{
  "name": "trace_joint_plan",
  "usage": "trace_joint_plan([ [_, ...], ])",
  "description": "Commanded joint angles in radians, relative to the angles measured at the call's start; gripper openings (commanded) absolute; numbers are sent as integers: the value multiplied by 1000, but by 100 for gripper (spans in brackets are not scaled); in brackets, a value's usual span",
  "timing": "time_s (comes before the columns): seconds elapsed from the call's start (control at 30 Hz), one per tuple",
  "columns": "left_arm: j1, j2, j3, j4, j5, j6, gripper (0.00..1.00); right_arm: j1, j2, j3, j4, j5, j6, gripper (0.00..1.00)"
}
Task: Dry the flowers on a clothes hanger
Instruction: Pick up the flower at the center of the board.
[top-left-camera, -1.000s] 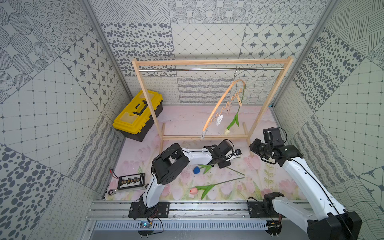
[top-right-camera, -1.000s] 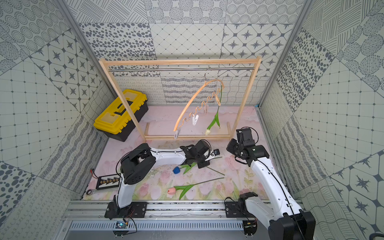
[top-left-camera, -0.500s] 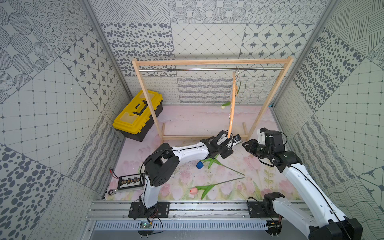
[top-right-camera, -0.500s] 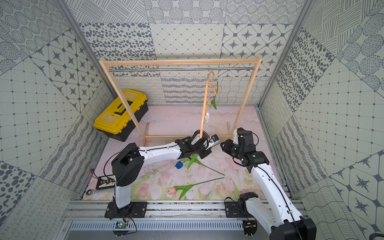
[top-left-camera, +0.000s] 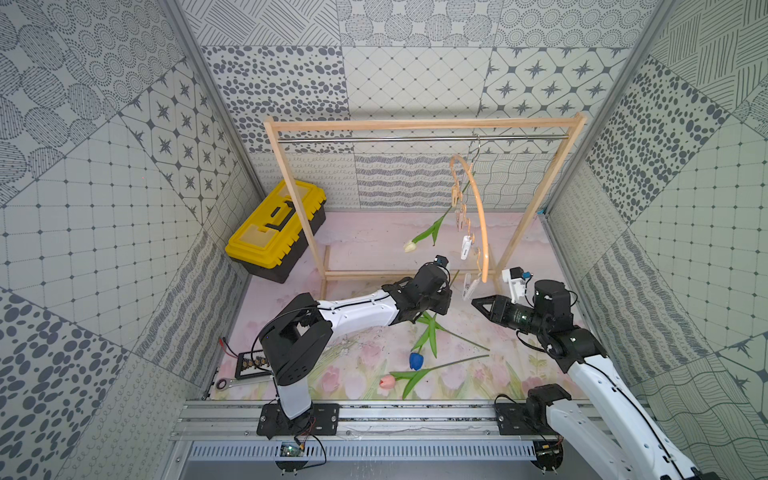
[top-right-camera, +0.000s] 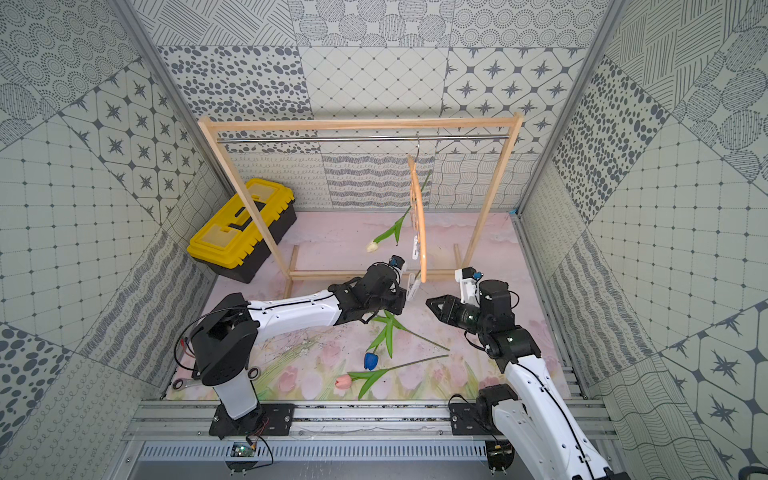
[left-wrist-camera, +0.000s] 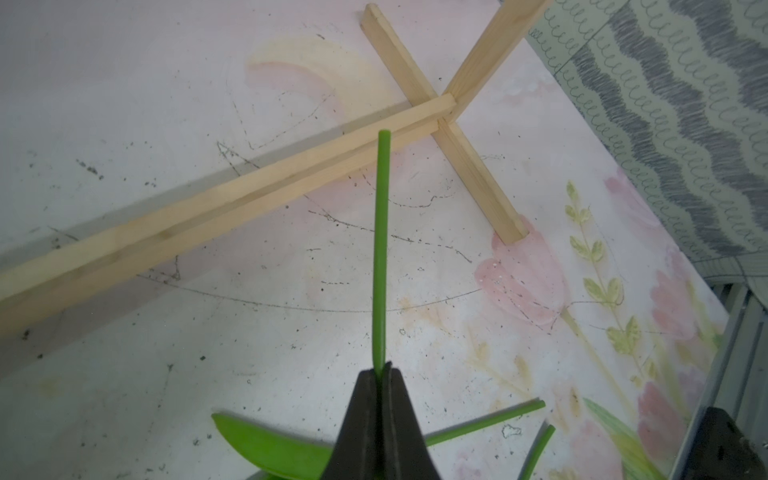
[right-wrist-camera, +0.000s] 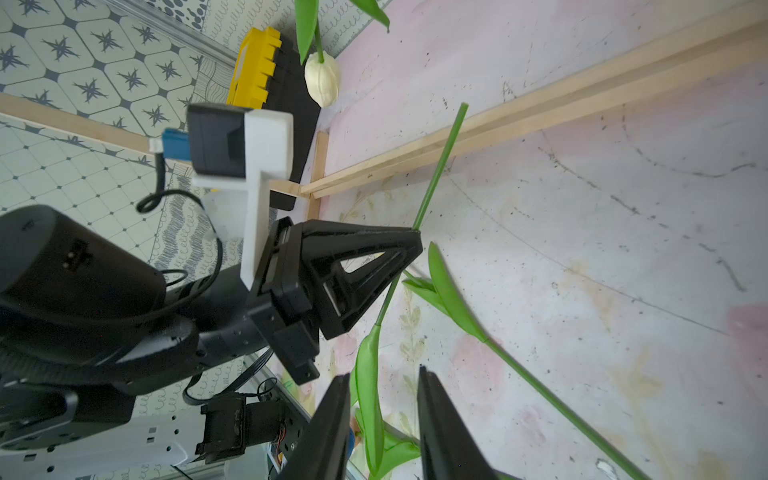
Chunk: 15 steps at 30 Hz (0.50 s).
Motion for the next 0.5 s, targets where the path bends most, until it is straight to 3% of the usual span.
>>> trace_joint_plan([
  [0.0, 16, -25, -65, 168, 67, -422, 0, 97, -38, -58, 125, -12, 59, 34],
  [0.27, 26, -63, -220, 425, 117, -642, 0, 203, 79, -87, 304, 79, 163, 41],
  [0.47, 26, -131, -292, 505, 72, -659, 0, 295, 216, -41, 354, 137, 143, 42],
])
